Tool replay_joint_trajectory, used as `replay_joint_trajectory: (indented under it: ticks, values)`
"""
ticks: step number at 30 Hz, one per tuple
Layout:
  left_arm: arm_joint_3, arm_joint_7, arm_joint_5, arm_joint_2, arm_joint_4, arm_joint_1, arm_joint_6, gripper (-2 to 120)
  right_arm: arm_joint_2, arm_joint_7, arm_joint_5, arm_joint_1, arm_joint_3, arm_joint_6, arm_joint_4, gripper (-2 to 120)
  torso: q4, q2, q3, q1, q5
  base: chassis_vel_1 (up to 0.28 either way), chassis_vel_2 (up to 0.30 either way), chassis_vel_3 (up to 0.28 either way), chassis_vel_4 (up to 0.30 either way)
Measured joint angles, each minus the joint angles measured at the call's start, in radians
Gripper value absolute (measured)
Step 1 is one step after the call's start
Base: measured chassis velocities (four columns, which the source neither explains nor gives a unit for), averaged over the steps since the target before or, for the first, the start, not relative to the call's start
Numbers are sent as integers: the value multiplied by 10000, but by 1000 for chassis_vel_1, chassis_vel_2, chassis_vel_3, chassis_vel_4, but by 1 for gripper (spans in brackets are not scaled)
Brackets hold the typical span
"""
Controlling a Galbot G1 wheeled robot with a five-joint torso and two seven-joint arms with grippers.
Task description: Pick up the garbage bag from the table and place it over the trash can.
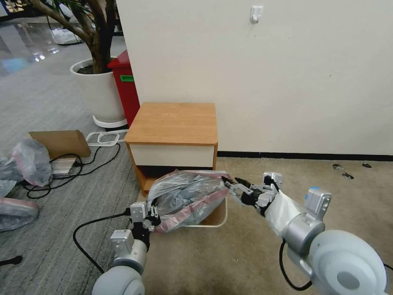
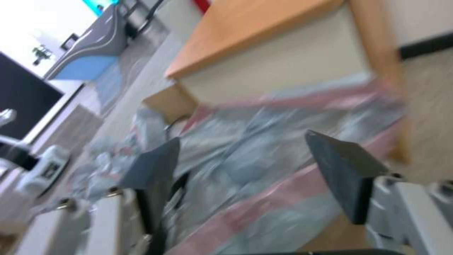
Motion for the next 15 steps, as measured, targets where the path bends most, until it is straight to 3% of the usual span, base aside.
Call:
replay_joint_trajectory:
  ticks: [2,4,7,11,15]
  values:
    - [181,-17,343,-1,104,-16,-403,5,242,930,204,208,-891,229,-219,84,1,0,0,0,-1,0,0,0,0]
    - [223,-17,459,-2,146,-25,-543,5,313,1260,292,257,-1097,378,-344,87,0,0,0,0,0,0,0,0,0]
    - [360,-17,892,-19,309,-67,-1103,5,480,2587,945,373,-1549,953,-697,98,0,0,0,0,1,0,0,0,0]
    - [440,0,1441,-22,489,-91,-1725,5,511,3642,1673,462,-1628,1589,-874,100,-1,0,0,0,0,0,0,0,0]
    - [463,48,1861,-28,604,-114,-1991,5,512,3952,1827,500,-1622,1964,-997,100,-1,0,0,0,0,0,0,0,0]
